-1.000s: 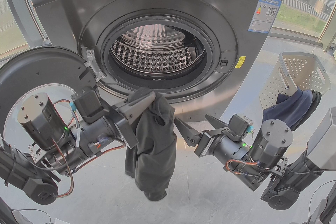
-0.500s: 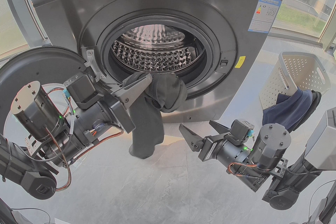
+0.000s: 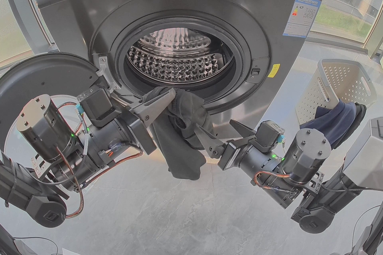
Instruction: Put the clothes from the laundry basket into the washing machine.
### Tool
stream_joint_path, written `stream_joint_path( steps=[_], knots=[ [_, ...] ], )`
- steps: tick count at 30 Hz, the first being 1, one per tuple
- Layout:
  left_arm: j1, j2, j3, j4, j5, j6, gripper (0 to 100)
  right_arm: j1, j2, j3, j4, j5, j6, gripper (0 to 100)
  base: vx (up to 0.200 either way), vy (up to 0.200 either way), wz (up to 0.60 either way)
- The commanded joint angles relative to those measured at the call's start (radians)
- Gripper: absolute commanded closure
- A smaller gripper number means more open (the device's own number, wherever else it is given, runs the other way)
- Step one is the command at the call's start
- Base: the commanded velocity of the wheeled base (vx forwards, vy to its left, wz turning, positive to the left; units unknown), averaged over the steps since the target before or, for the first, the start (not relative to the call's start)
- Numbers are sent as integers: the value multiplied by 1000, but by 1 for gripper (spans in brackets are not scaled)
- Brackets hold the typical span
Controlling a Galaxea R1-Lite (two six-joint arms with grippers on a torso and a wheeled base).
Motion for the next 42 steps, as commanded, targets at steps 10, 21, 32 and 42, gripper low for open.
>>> stream_joint_path(
  steps=[10, 21, 32, 42],
  knots=[
    [-5, 7, -5, -2, -1, 0, 100, 4, 142, -96, 0, 35, -11, 0, 0, 0, 0],
    [-9, -2, 24, -2, 2, 2, 100, -14, 186, -206, -2, 35, -21, 0, 0, 0, 0],
    [3, 27, 33, -20, 16, 0, 100, -42, 203, -251, -3, 32, -51, 100, 0, 0, 0],
    [44, 133, -36, -102, 67, 2, 100, -76, -4, -74, 0, 38, -102, 100, 0, 0, 0]
  ],
)
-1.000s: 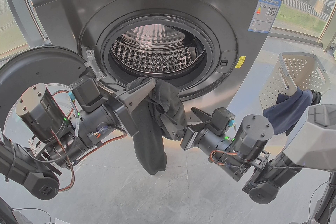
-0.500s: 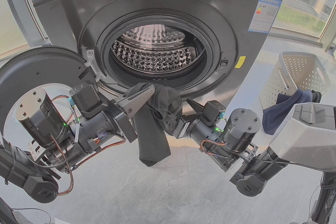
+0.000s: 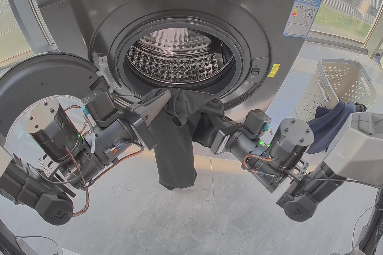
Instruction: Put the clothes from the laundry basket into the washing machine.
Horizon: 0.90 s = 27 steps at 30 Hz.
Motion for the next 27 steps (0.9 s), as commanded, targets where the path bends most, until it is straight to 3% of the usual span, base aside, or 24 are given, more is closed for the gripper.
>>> stream_joint_path(
  steps=[1, 13, 21, 27],
  knots=[
    [13, 71, -45, -43, 27, -2, 100, -16, -121, 92, 1, 6, -19, 100, 0, 0, 0],
    [18, 76, -54, -49, 33, -5, 100, -39, -174, 136, -1, 9, -14, 100, 0, 0, 0],
    [39, 79, -78, -47, 32, -8, 100, 16, -196, 261, -1, 11, -11, 100, 0, 0, 0],
    [31, 73, -106, -47, 33, -19, 100, 50, -153, 293, -1, 13, -5, 100, 0, 0, 0]
  ],
)
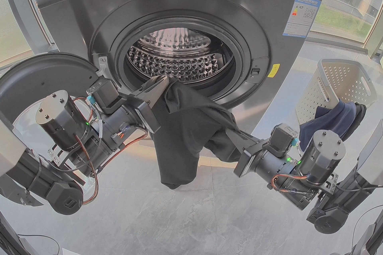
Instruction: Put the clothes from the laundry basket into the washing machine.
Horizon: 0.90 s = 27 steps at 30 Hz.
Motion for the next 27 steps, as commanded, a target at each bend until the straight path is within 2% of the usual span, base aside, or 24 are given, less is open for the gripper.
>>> stream_joint_path(
  steps=[1, 5, 10, 11, 14, 15, 19, 21, 27],
  knots=[
    [-5, -5, -14, -2, 1, -3, 100, 27, 30, 27, 0, 1, 1, 0, 0, 0, 0],
    [-8, -17, -14, -4, -4, -5, 100, 64, 62, 72, 0, 1, 7, 0, 0, 0, 0],
    [-12, -28, -12, -7, -7, -3, 100, 65, 64, 95, 2, 7, 9, 0, 0, 0, 0],
    [-15, -36, -3, -10, -10, -3, 100, 47, 64, 98, 0, 24, 6, 0, 0, 0, 0],
    [-25, -43, 2, -16, -10, -3, 100, 8, 76, 73, 0, 24, 6, 0, 0, 0, 0],
    [-26, -50, 14, -25, -11, -3, 100, -35, 101, 29, 0, 22, 6, 0, 0, 0, 0],
    [-40, -68, 31, -27, -13, -3, 100, -73, 131, -42, 0, 25, 6, 0, 0, 0, 0],
    [-46, -83, 52, -27, -16, -2, 100, -110, 154, -112, 2, 28, 4, 0, 0, 0, 0],
    [-60, -103, 60, -27, -18, -2, 100, -136, 234, -193, 16, 31, 1, 0, 0, 0, 0]
  ],
)
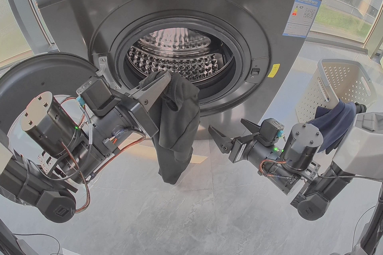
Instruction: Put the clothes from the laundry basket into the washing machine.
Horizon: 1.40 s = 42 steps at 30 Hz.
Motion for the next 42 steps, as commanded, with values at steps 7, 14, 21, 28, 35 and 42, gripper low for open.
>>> stream_joint_path(
  steps=[7, 14, 21, 28, 35, 42],
  knots=[
    [-51, -37, 32, -1, -11, -4, 100, -40, 173, -220, 62, -9, -9, 0, 0, 0, 0],
    [-65, 0, 37, 1, -22, -27, 100, 23, 156, -195, 46, 3, -7, 0, 0, 0, 0],
    [-57, 28, -31, 12, -13, -30, 100, 155, 122, -111, 22, 2, -6, 0, 0, 0, 0],
    [-50, 28, -61, 18, -11, -30, 100, 216, 110, -83, 20, -3, -4, 0, 0, 0, 0],
    [-50, 20, -50, 7, -15, -30, 100, 212, 112, -82, -1, -3, -4, 0, 0, 0, 0],
    [-57, 0, -41, 4, -15, -30, 100, 192, 115, -85, -3, -9, -4, 0, 0, 0, 0]
  ],
)
